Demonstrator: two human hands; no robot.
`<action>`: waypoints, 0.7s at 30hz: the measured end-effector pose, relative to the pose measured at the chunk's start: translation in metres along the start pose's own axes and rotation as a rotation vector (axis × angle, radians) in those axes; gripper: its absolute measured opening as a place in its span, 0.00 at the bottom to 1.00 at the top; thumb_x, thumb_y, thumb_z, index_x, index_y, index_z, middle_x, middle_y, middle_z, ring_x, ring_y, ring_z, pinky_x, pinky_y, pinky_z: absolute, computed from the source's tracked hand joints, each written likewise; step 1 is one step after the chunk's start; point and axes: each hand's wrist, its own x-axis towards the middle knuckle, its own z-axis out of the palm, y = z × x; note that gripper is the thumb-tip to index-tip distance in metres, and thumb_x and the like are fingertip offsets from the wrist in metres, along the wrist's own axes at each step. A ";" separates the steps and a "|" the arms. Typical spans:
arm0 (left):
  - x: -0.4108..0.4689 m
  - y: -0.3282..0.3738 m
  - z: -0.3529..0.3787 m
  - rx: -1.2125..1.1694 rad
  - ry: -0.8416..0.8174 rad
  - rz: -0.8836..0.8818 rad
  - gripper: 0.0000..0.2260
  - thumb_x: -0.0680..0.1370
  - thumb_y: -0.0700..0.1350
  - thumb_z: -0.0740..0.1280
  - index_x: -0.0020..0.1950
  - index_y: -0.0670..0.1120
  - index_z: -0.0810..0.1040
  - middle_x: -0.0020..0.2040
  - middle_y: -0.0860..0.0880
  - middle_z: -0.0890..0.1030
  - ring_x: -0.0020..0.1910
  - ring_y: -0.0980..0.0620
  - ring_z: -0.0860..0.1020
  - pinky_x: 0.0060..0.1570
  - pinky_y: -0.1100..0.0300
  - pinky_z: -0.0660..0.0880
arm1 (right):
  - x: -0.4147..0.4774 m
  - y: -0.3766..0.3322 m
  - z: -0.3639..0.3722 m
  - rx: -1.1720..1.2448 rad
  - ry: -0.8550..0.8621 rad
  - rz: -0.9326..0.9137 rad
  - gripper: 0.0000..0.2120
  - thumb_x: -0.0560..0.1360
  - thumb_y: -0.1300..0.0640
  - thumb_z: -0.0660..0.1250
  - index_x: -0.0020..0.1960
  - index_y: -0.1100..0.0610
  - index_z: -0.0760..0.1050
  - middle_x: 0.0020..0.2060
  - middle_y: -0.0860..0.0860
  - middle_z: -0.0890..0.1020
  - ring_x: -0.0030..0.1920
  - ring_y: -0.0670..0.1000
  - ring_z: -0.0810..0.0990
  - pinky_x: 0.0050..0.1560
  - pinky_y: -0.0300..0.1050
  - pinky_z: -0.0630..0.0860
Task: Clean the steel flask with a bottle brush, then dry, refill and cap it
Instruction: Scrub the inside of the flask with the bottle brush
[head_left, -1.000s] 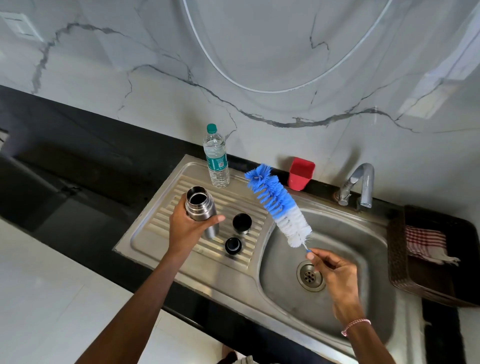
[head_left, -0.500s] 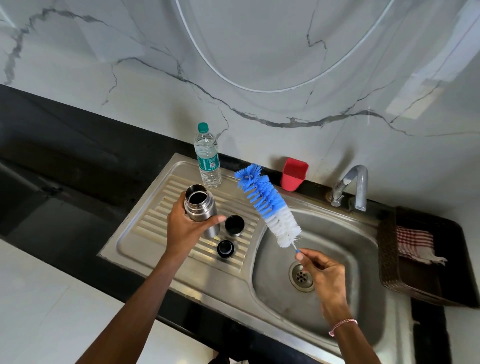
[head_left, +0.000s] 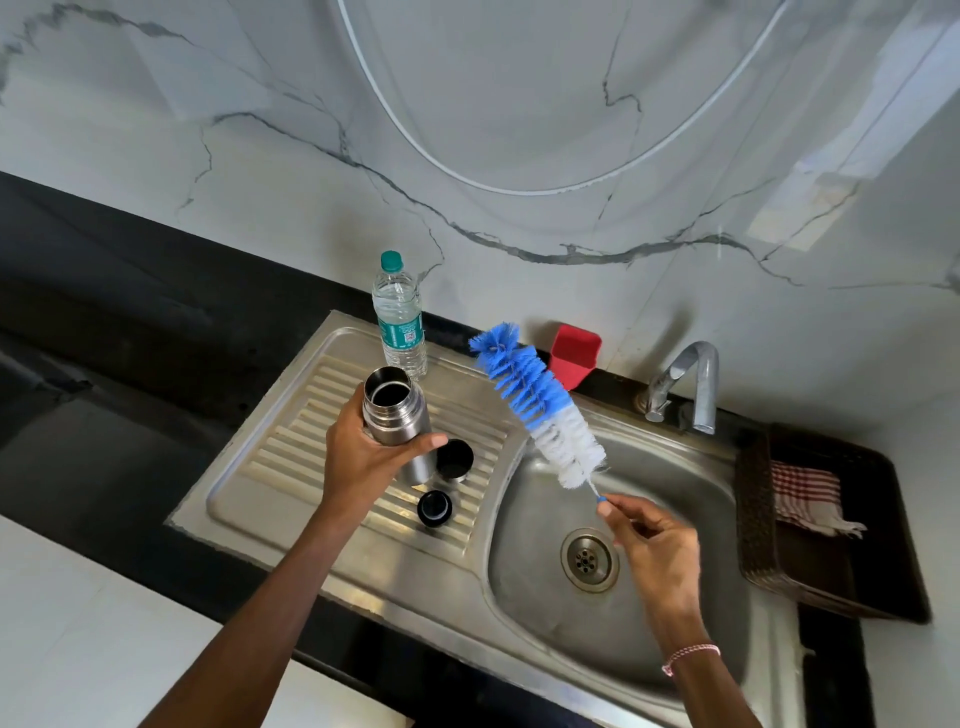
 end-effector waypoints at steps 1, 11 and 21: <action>0.002 0.001 0.002 -0.011 -0.008 -0.006 0.33 0.59 0.49 0.85 0.61 0.55 0.78 0.53 0.62 0.85 0.53 0.59 0.84 0.51 0.68 0.78 | 0.002 -0.011 -0.006 -0.115 0.051 -0.051 0.04 0.72 0.55 0.78 0.45 0.46 0.87 0.38 0.47 0.87 0.37 0.48 0.82 0.40 0.41 0.79; 0.026 0.016 0.043 -0.153 -0.113 0.010 0.37 0.61 0.48 0.86 0.66 0.54 0.75 0.56 0.58 0.85 0.56 0.56 0.83 0.57 0.60 0.79 | 0.045 -0.183 -0.054 -1.268 0.344 -0.514 0.06 0.77 0.59 0.69 0.41 0.54 0.80 0.36 0.58 0.82 0.38 0.64 0.83 0.38 0.50 0.76; 0.031 0.015 0.085 -0.242 -0.213 0.065 0.30 0.64 0.52 0.82 0.63 0.54 0.75 0.54 0.54 0.85 0.54 0.52 0.84 0.56 0.58 0.79 | 0.112 -0.248 0.005 -1.923 0.124 -0.802 0.13 0.77 0.65 0.65 0.36 0.53 0.71 0.35 0.52 0.80 0.43 0.57 0.84 0.38 0.47 0.66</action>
